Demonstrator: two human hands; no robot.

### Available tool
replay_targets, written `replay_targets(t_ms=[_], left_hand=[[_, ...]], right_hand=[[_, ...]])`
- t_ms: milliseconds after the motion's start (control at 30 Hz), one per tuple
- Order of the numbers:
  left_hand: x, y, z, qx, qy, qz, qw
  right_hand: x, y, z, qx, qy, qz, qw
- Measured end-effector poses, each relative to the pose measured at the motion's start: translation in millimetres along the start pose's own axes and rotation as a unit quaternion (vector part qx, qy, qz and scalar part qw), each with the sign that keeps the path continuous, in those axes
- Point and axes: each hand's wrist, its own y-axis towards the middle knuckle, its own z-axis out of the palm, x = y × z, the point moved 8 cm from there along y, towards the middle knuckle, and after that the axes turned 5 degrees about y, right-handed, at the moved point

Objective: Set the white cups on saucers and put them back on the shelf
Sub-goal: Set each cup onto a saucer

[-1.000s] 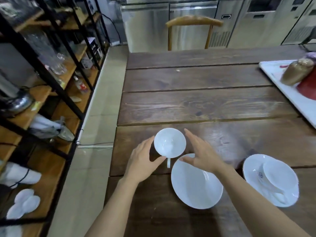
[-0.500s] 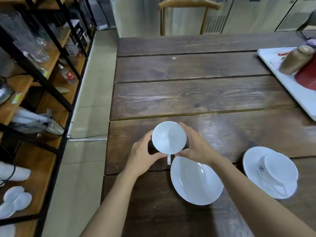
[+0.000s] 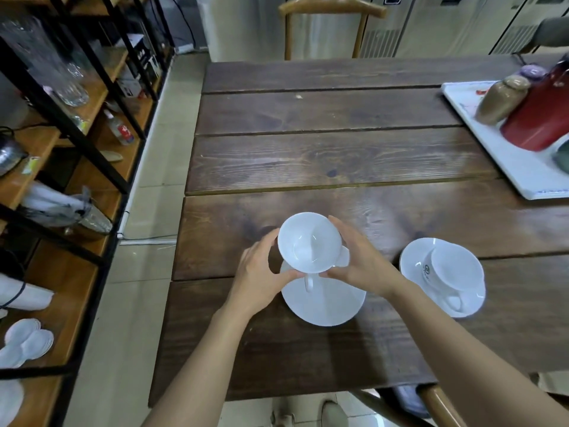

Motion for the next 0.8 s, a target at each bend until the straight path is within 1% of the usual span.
replay_targets(t_ms=[200, 267, 400, 600, 700, 767, 800], left_hand=[[-1.7, -33.5, 32.4, 0.015, -0.018, -0.022, 0.999], [1.1, -40.3, 38.4, 0.017, -0.012, -0.032, 0.999], [0.6, -47.5, 40.0, 0.011, -0.009, -0.041, 0.999], [2.2, -45.7, 38.0, 0.006, -0.018, -0.044, 0.999], [6.9, -41.1, 37.6, 0.034, 0.021, -0.042, 0.998], [8.4, -35.6, 31.1, 0.026, 0.053, -0.038, 0.997], [11.0, -32.7, 25.3, -0.002, 0.036, -0.052, 0.998]], right_hand=[[-14.4, -38.6, 0.2, 0.029, -0.002, 0.023, 0.999], [-19.8, -45.7, 1.3, 0.022, 0.010, 0.020, 0.999], [-25.2, -50.8, 4.9, 0.024, 0.040, 0.031, 0.998], [-29.5, -46.8, 9.5, 0.035, 0.031, 0.038, 0.998], [-36.1, -48.4, 9.7, 0.047, 0.031, 0.047, 0.997], [-43.4, -51.3, 3.3, 0.005, 0.070, 0.077, 0.995], [-46.4, -52.8, -1.5, -0.033, 0.103, 0.093, 0.990]])
